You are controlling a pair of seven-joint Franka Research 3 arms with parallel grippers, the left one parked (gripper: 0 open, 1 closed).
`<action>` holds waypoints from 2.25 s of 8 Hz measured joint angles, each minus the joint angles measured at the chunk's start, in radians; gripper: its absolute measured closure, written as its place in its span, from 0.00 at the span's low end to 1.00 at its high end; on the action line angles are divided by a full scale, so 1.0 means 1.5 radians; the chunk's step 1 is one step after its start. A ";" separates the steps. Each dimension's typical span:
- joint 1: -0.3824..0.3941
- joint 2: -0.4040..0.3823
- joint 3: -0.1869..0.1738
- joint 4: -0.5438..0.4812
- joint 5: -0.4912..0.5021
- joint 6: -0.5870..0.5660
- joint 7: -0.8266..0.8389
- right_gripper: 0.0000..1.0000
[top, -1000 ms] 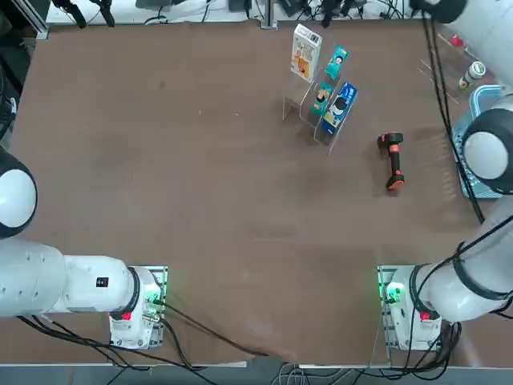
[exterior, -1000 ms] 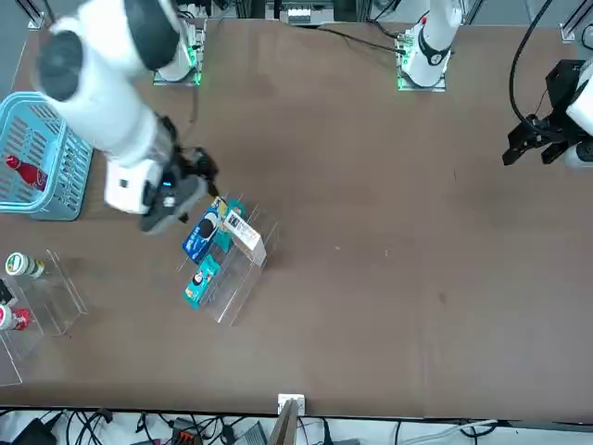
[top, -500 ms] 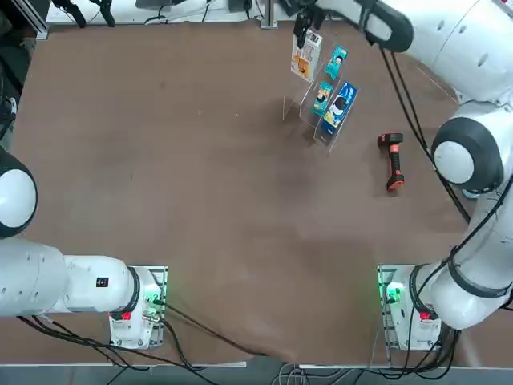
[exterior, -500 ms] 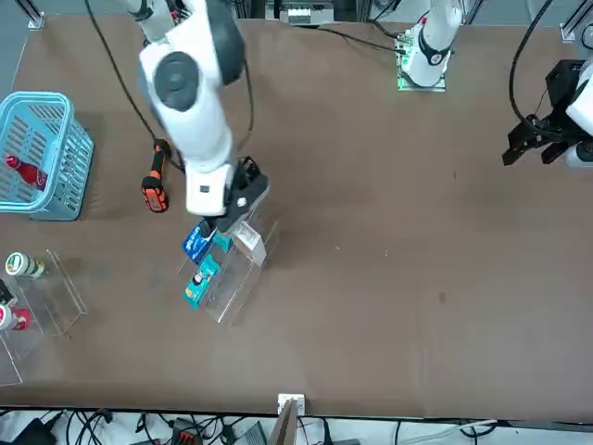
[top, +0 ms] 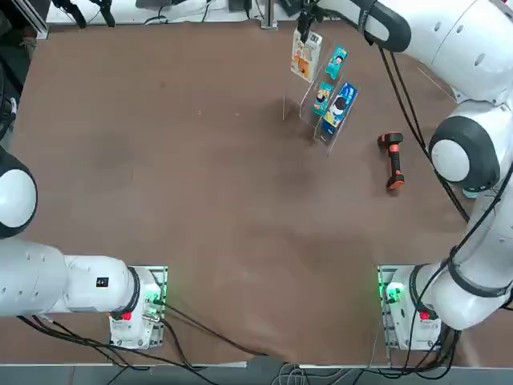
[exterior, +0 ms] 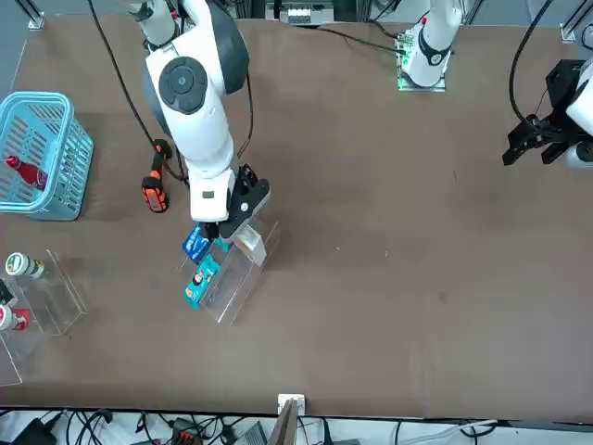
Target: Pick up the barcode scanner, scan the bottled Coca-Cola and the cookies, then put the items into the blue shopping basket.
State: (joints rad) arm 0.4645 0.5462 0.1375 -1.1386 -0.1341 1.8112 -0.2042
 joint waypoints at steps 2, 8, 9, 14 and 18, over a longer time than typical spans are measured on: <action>0.001 0.012 0.004 0.000 0.003 0.011 -0.001 0.00; 0.004 0.043 0.004 0.000 0.004 0.023 -0.025 0.21; 0.004 0.043 0.004 0.001 0.004 0.023 -0.025 0.46; -0.019 0.032 -0.004 0.036 0.005 -0.069 -0.025 0.64; -0.223 -0.116 -0.010 0.073 0.039 -0.320 -0.089 0.63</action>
State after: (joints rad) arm 0.1293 0.3723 0.1231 -1.0286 -0.0754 1.3317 -0.3380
